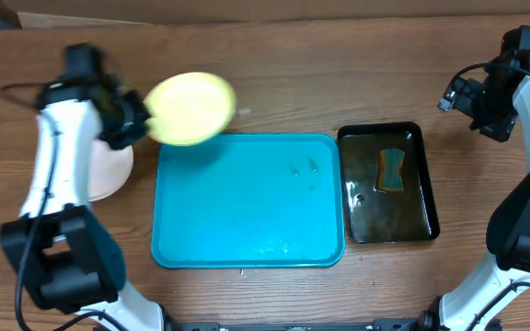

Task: Clean dirty plates on tray and stack at the side
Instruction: 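Carry the yellow plate left and stack it on the white plates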

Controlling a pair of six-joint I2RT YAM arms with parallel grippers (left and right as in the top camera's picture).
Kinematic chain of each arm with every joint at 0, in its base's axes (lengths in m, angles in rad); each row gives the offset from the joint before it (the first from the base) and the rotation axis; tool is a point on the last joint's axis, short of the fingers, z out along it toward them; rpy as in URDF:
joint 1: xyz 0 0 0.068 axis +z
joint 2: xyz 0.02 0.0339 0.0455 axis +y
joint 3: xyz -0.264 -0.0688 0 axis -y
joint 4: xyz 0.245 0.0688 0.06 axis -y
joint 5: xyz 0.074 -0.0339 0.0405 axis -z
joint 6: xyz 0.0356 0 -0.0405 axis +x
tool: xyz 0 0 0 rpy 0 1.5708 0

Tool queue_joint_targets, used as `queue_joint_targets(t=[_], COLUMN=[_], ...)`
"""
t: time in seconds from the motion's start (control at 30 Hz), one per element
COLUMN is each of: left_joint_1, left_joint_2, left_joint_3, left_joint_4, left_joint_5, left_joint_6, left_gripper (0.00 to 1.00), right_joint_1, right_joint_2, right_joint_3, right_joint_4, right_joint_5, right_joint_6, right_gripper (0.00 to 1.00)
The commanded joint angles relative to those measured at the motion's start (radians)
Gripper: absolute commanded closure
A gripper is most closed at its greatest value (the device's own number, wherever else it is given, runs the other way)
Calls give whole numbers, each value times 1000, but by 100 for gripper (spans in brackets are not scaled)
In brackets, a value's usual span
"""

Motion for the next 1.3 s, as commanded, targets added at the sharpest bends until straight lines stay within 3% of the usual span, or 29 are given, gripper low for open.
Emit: queue_joint_targets(t=[0.0,0.13,0.3,0.6,0.67,0.7,0.8,1.03,1.1,1.27], left_joint_1=[139,261,362,391,391,392,391,346,299,130], left_joint_2=[-2,-2,-2,-2,-2,-3,-3,-4,-4,-4], left_joint_3=[12,-13,-71,-193,-193,-191,-171,-152,-152,-154], left_joint_4=[-27,-25,8,144,151,151,151,122,97,48], left_joint_5=[-11,-85,-310,-319,-306,-286,-103,379,419,365], left_joint_6=[-21,-31,-114,-110,-110,-109,-9,204,246,250], left_gripper=[96,96,96,96,81,65,52,46,45,42], right_joint_1=[1,1,1,1,1,1,1,1,1,1], right_joint_2=[-11,-11,-11,-11,-11,-11,-11,-11,-11,-11], right_joint_3=[3,3,3,3,3,3,3,3,3,3], right_joint_4=[3,3,3,3,3,3,3,3,3,3], right_joint_5=[5,5,5,5,5,5,5,5,5,5], right_joint_6=[7,7,7,7,7,7,7,7,7,7], right_gripper=[0,0,0,0,0,0,0,0,0,0])
